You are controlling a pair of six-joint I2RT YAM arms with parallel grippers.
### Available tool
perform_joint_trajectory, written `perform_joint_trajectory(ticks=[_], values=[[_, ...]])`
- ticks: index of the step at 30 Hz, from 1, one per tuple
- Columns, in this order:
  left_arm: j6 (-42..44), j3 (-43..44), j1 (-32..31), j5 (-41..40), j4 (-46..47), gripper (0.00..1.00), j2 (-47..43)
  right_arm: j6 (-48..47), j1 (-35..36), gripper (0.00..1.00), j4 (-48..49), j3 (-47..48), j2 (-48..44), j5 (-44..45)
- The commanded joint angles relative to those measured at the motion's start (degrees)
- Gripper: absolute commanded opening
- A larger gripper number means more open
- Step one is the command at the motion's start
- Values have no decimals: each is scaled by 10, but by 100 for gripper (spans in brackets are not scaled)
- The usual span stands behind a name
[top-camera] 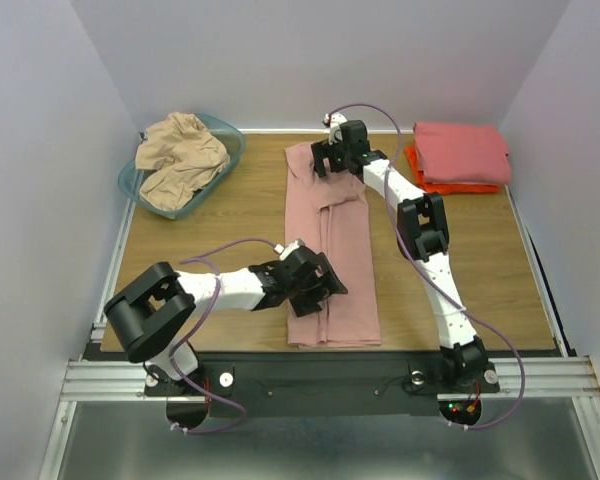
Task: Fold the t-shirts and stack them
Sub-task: Fold the tshirt
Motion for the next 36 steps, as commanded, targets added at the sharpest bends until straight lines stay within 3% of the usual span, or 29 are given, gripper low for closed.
perform_joint_trajectory(ticks=[1, 7, 11, 16, 18, 19, 23, 27, 31, 34, 36], values=[[24, 40, -15, 18, -101, 98, 54, -92, 4, 100, -46, -11, -2, -55], [90, 153, -26, -24, -157, 98, 69, -107, 4, 100, -45, -12, -71, -46], [106, 211, -41, -87, -217, 98, 34, -51, 3, 100, -47, -14, -165, -34], [93, 199, -67, -150, -263, 98, -35, 60, 3, 100, -47, -99, -294, 43], [76, 157, -74, -155, -271, 98, -72, 132, 3, 100, -47, -219, -392, 97], [59, 139, -76, -155, -279, 98, -98, 175, 3, 100, -47, -325, -434, 109], [-1, 33, -84, -181, -329, 98, -165, 293, 3, 100, -46, -589, -620, 117], [-11, -37, -92, -182, -324, 98, -212, 369, 5, 100, -50, -785, -768, 56], [6, -73, -93, -159, -285, 99, -206, 390, 6, 100, -64, -940, -890, -33], [16, -91, -92, -139, -232, 91, -195, 398, 8, 100, -132, -999, -963, -44], [30, -98, -94, -123, -203, 77, -184, 398, 12, 100, -189, -1015, -1000, -46]])
